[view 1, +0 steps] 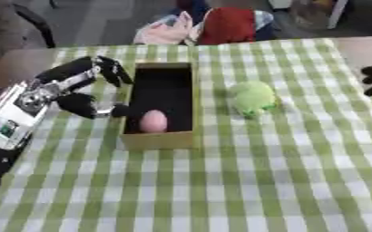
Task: Pick up objects on the table and place them in the box.
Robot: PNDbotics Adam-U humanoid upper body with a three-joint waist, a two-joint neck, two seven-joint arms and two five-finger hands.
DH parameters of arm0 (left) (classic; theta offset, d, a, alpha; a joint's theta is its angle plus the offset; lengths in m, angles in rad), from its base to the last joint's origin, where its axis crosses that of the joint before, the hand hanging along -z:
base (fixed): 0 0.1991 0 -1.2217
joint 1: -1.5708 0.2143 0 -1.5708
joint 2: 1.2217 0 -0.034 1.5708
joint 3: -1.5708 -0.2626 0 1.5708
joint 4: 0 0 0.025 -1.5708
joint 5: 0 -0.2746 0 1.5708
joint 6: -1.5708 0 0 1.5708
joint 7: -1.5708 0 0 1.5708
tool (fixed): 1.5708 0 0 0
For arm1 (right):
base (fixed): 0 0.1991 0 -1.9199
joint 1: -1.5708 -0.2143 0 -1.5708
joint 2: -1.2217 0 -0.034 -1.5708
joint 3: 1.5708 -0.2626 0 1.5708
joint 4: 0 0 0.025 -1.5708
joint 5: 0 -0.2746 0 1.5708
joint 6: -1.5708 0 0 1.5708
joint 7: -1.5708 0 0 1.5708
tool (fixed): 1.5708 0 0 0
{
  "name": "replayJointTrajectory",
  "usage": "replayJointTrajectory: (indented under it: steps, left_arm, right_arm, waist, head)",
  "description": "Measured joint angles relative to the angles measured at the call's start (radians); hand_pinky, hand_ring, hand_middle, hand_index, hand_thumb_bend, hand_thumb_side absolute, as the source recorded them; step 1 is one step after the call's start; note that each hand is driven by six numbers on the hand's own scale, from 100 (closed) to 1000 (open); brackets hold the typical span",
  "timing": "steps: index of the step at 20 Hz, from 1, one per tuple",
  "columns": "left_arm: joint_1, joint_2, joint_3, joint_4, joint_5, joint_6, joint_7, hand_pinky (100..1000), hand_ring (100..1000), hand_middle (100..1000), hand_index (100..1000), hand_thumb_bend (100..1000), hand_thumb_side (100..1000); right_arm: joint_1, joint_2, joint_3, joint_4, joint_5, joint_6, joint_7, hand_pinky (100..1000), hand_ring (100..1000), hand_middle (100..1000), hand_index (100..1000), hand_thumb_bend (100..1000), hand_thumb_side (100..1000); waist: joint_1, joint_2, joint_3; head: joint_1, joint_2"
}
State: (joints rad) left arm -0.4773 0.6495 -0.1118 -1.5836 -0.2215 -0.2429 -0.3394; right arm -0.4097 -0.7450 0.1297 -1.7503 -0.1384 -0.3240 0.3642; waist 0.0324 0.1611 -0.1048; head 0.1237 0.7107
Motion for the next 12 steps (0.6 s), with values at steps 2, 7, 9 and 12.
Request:
replayJointTrajectory:
  steps: [2, 7, 9, 12]
  left_arm:
    - [0.036, -0.009, 0.035, -0.058, 0.081, 0.031, 0.028, 682, 619, 625, 718, 440, 747]
    - [0.113, -0.047, 0.111, -0.156, 0.226, 0.094, 0.080, 669, 602, 603, 694, 392, 743]
    - [0.139, -0.064, 0.132, -0.181, 0.258, 0.113, 0.096, 667, 600, 601, 694, 379, 754]
    - [0.169, -0.091, 0.156, -0.207, 0.290, 0.139, 0.111, 666, 599, 599, 690, 373, 758]
  right_arm:
    - [-0.042, -0.029, 0.021, 0.032, 0.014, -0.019, 0.015, 714, 888, 731, 860, 129, 387]
    - [-0.143, -0.054, 0.079, 0.137, 0.070, -0.071, 0.073, 736, 914, 775, 877, 249, 430]
    - [-0.178, -0.053, 0.099, 0.184, 0.103, -0.094, 0.103, 750, 931, 798, 889, 325, 460]
    - [-0.226, -0.041, 0.123, 0.260, 0.159, -0.135, 0.150, 765, 950, 823, 903, 436, 502]
  waist:
    - [-0.001, 0.000, 0.016]
    - [-0.007, 0.000, 0.057]
    - [-0.009, 0.000, 0.069]
    - [-0.010, 0.000, 0.087]
  head:
    - [-0.008, 0.000]
    - [-0.029, 0.000]
    - [-0.036, 0.000]
    - [-0.047, 0.000]
